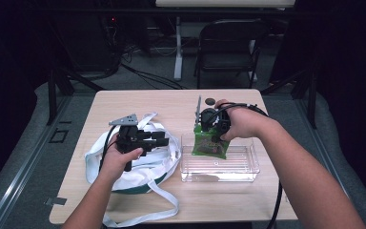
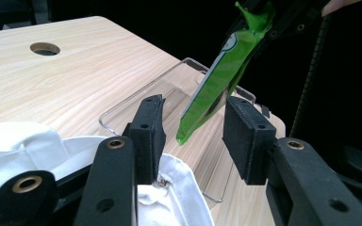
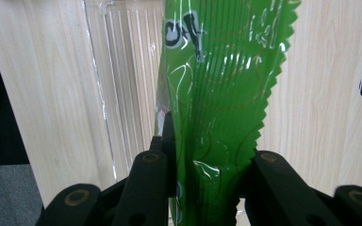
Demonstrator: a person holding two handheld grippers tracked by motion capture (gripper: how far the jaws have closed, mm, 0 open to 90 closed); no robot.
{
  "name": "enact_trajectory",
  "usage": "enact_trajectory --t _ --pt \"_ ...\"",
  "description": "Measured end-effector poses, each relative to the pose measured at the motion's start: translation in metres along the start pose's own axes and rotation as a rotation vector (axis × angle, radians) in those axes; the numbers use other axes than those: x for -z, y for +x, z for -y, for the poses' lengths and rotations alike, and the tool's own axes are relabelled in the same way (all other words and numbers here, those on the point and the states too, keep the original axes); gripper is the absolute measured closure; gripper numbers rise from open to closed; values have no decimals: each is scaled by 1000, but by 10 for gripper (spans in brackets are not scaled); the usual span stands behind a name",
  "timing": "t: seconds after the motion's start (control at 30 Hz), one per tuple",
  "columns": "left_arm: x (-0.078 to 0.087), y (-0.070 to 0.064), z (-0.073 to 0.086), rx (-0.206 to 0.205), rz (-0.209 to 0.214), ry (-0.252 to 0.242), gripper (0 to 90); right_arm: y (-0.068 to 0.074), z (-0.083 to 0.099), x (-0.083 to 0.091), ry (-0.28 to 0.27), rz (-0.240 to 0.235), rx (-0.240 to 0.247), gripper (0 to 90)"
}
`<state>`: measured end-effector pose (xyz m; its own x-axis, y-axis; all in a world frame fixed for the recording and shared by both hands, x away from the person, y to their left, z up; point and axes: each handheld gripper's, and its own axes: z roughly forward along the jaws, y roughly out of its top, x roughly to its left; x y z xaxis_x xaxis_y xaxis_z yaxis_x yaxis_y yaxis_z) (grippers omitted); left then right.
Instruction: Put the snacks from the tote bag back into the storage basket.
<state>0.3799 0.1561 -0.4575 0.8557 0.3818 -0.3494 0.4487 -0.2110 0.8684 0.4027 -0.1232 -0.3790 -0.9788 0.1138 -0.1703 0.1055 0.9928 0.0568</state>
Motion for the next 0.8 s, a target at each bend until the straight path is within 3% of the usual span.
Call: enact_trajectory --t 0.43,0.8 --pt "4 4 1 14 -6 -17 584 -7 -2 -14 -8 13 12 755" --pt "5 6 1 24 -13 -22 584 -16 -8 -34 0 30 50 754"
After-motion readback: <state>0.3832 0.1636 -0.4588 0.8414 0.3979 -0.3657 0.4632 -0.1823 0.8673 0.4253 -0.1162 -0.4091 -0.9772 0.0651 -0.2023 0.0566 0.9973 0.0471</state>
